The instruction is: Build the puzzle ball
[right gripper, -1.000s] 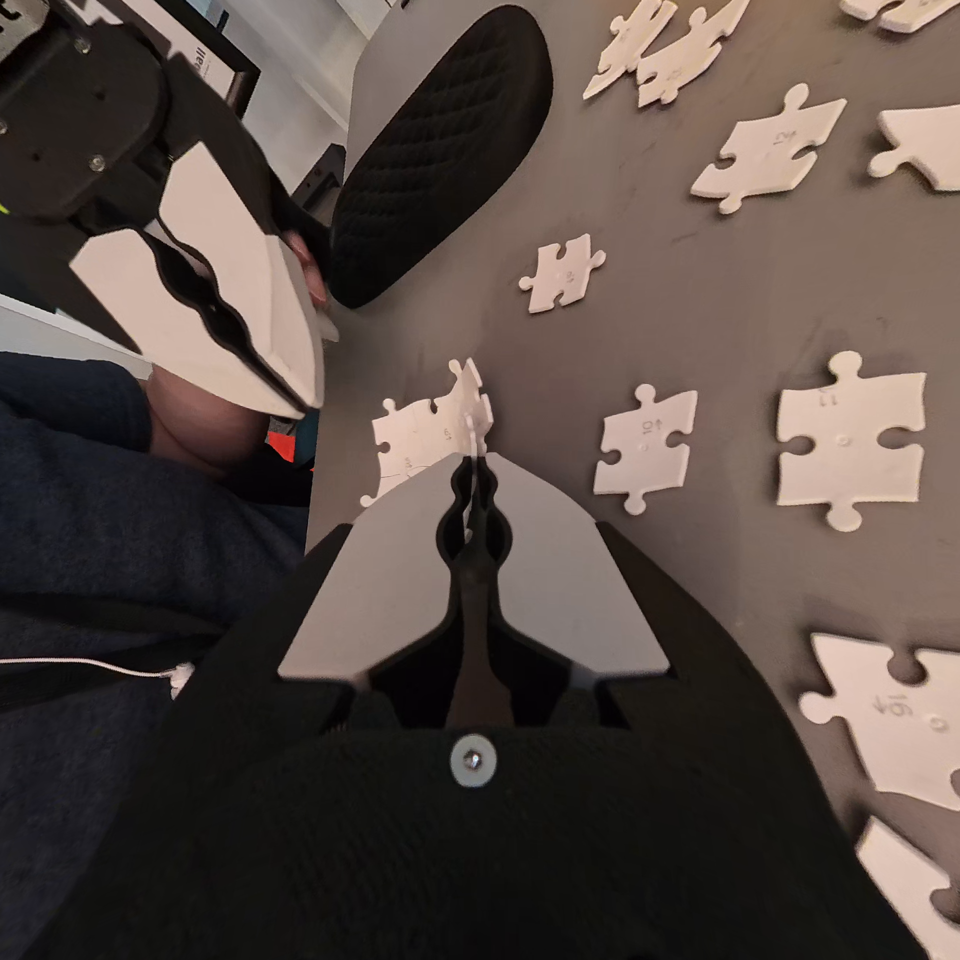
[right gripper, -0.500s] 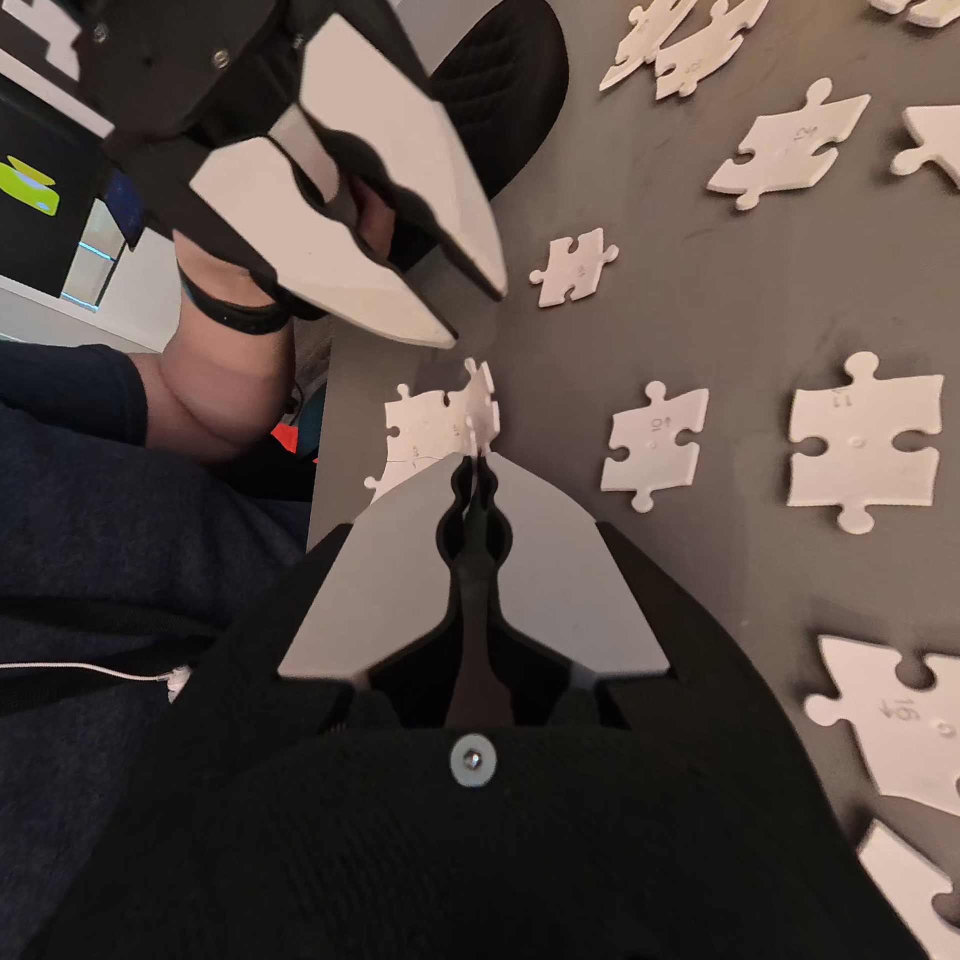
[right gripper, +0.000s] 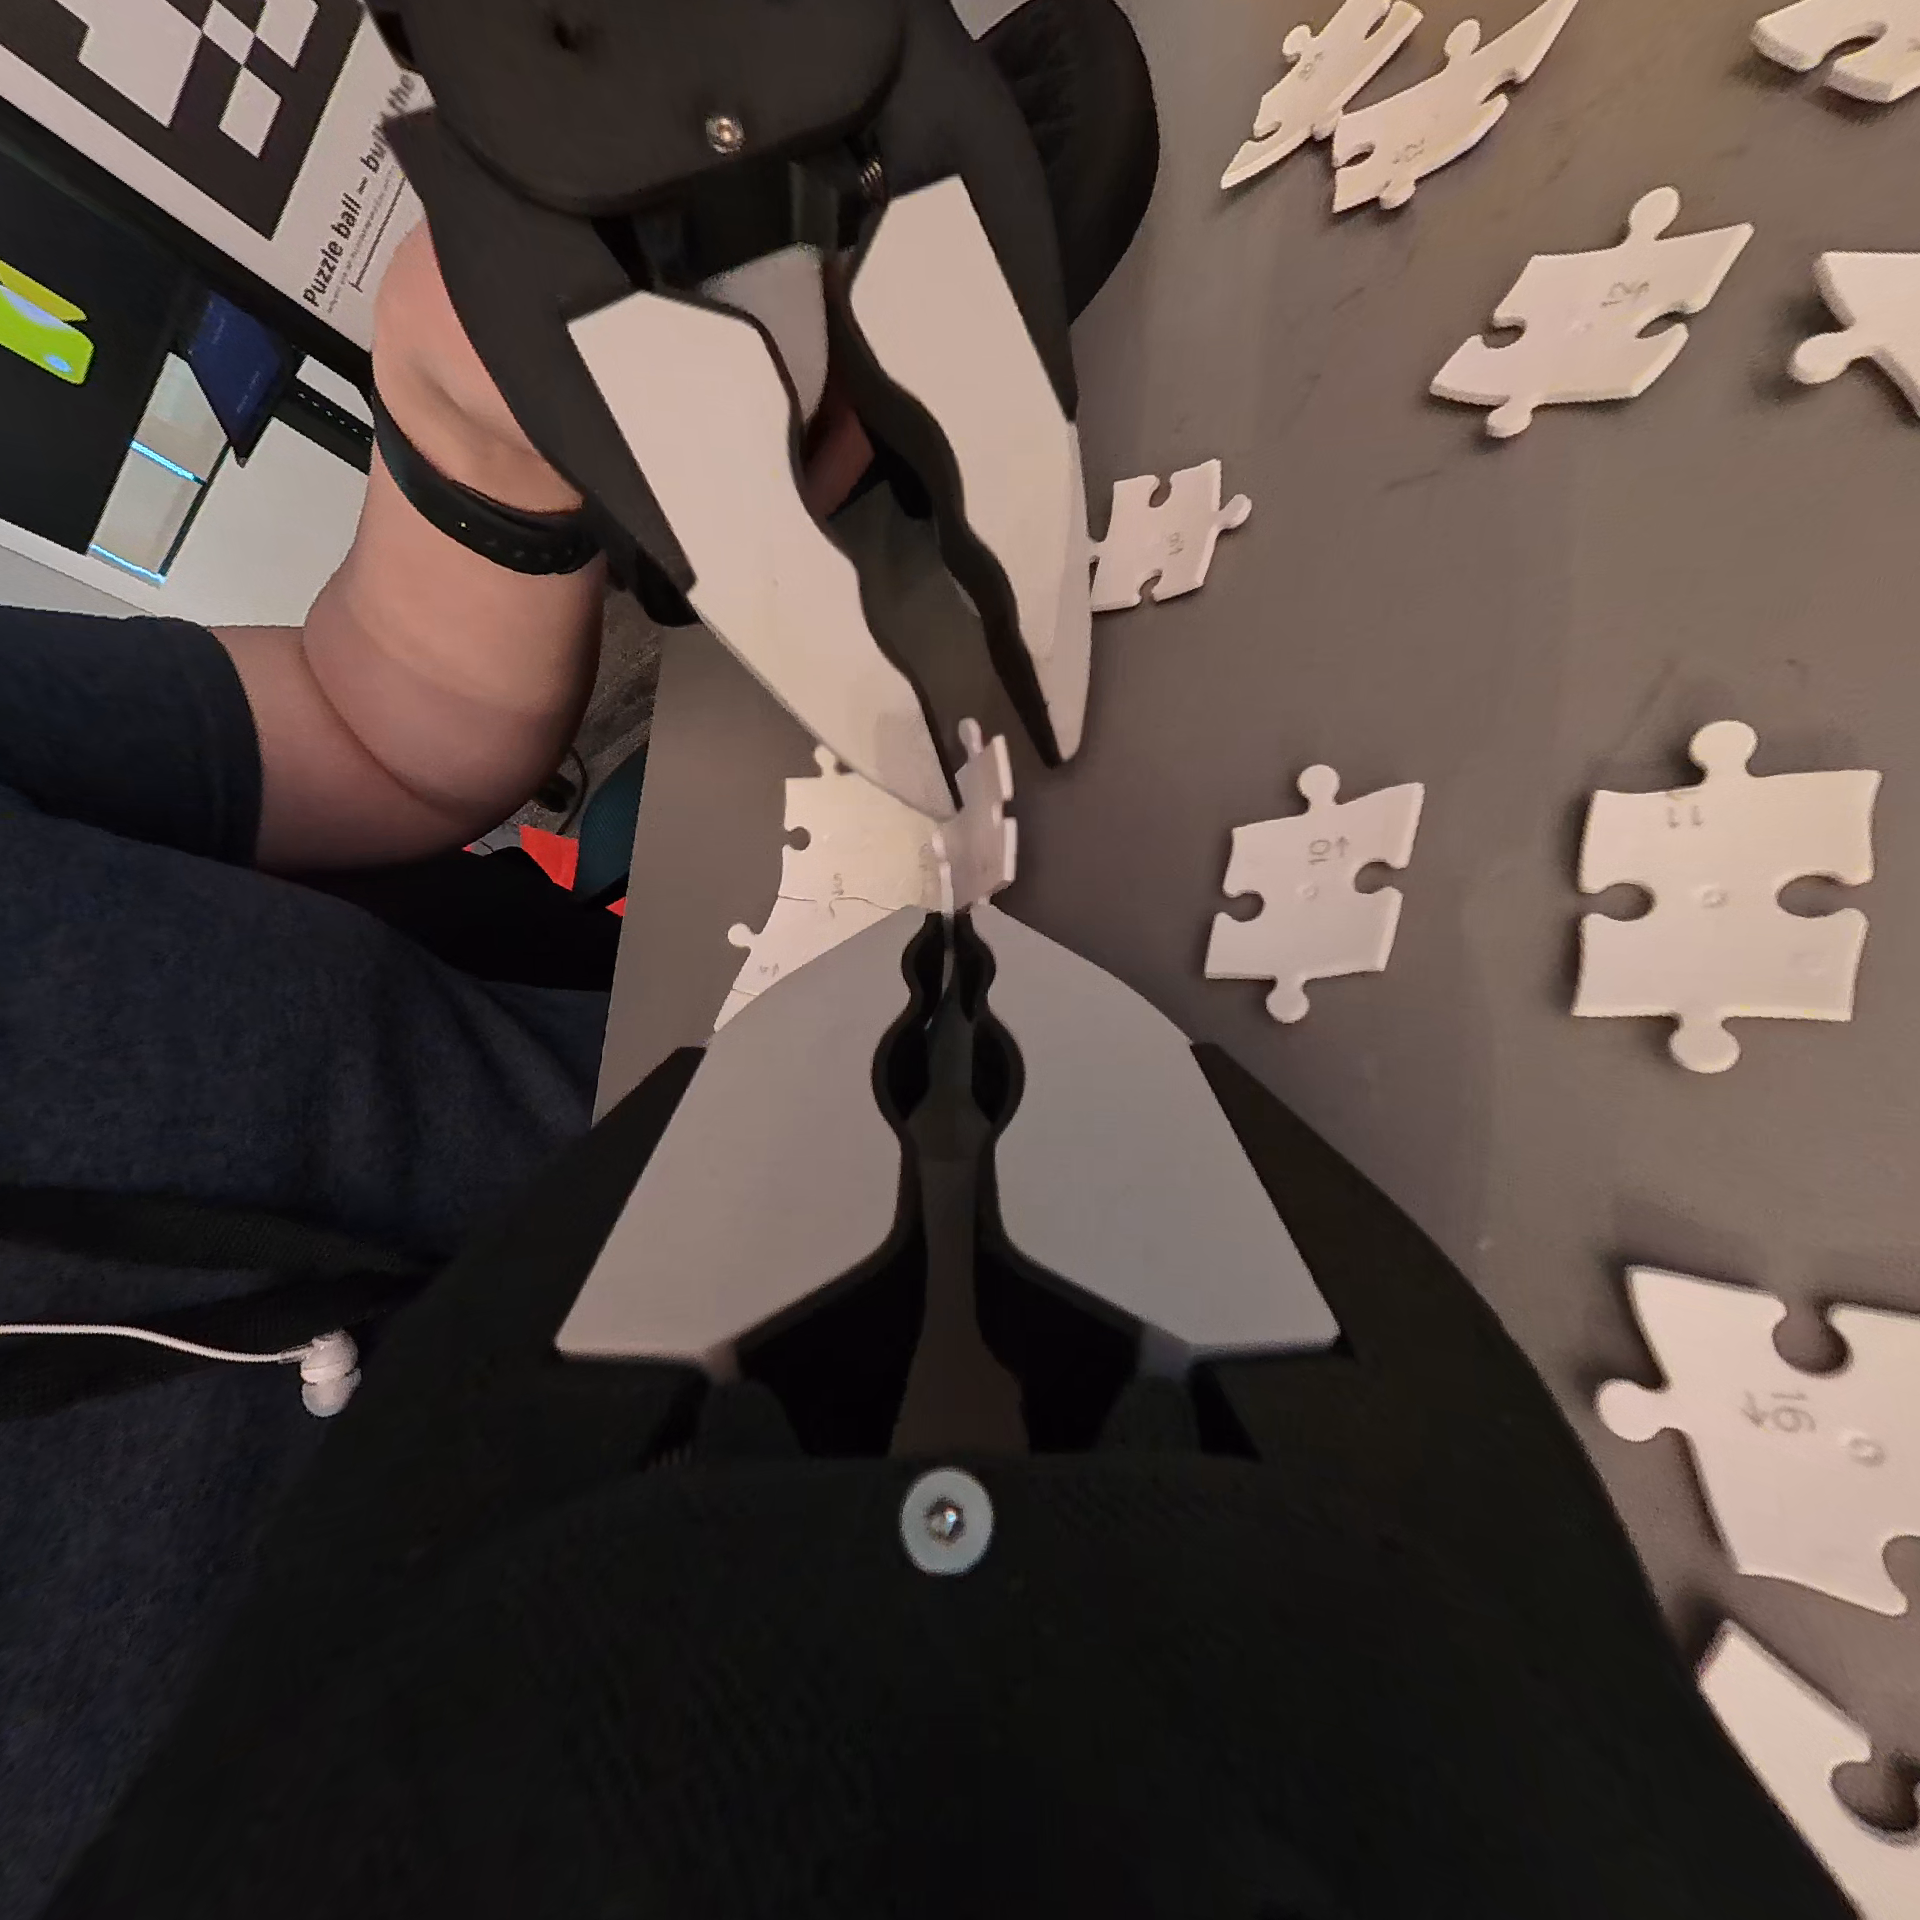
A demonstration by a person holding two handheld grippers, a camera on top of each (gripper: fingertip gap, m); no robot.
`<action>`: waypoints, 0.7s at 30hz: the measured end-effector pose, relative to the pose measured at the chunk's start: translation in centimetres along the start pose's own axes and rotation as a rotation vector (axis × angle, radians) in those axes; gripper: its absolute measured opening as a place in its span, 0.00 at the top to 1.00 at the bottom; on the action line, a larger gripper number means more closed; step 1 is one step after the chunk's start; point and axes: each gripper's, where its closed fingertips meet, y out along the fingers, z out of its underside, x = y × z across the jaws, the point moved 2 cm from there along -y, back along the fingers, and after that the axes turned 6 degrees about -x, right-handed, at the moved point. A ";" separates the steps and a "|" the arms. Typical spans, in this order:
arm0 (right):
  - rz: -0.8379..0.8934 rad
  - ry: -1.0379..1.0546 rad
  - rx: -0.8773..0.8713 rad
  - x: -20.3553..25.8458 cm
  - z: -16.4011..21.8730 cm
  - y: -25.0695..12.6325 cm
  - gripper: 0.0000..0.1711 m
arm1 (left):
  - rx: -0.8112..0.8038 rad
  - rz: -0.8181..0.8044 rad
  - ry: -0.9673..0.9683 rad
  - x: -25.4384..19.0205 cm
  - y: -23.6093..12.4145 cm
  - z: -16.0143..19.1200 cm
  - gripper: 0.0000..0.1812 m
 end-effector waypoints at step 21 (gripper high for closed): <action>0.012 0.147 -0.075 -0.5 -0.5 -0.2 0.98 | -0.061 -0.094 -0.103 -0.2 -0.8 0.7 0.98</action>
